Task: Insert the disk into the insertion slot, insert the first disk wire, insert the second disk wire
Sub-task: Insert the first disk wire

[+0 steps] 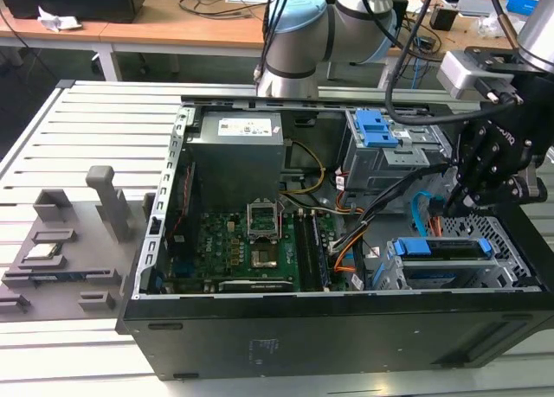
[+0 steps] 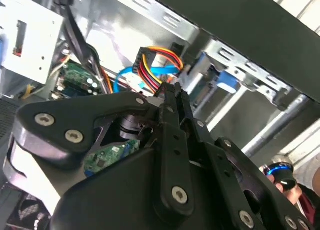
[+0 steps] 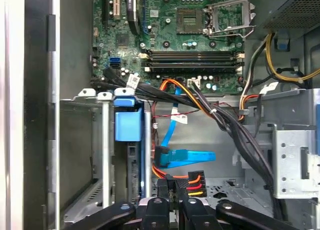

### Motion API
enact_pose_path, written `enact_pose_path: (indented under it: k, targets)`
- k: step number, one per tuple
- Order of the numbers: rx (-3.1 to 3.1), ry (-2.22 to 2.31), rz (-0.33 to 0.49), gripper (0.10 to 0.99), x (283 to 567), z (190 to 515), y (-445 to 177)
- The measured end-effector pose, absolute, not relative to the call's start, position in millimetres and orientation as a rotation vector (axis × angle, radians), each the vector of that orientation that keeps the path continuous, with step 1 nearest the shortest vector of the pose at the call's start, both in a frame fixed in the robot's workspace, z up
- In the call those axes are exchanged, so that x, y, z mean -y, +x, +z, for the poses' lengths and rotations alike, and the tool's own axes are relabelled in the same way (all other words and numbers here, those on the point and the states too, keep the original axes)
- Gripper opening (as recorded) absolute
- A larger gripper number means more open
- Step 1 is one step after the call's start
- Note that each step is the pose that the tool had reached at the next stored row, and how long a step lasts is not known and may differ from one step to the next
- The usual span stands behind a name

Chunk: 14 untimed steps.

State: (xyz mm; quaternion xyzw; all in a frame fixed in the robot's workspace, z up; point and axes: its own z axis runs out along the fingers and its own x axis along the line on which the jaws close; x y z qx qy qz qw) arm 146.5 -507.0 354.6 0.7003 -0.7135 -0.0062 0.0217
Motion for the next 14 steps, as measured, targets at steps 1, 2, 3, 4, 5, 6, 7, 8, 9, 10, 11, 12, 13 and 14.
enact_pose_path:
  k: [1, 2, 3, 4, 5, 6, 7, 8, 9, 10, 11, 12, 13, 14]
  targets:
    - [2.211, 2.170, -0.019, 0.169, 510, 355, 146]
    - [2.211, 2.170, -0.019, 0.169, 514, 354, 146]
    - [2.211, 2.170, -0.019, 0.169, 517, 354, 146]
    - [2.211, 2.170, -0.019, 0.169, 520, 354, 146]
    - [2.211, 2.170, -0.019, 0.169, 520, 352, 147]
    - [2.211, 2.170, -0.019, 0.169, 521, 351, 147]
    - [2.211, 2.170, -0.019, 0.169, 522, 350, 147]
    - [2.211, 2.170, -0.019, 0.169, 523, 348, 148]
    - [2.211, 2.170, -0.019, 0.169, 525, 348, 148]
    - [2.211, 2.170, -0.019, 0.169, 527, 347, 149]
    - [2.211, 2.170, -0.019, 0.169, 530, 346, 149]
    - [2.211, 2.170, -0.019, 0.169, 531, 345, 150]
    - [2.211, 2.170, -0.019, 0.169, 532, 344, 150]
    - [2.211, 2.170, -0.019, 0.169, 532, 344, 150]
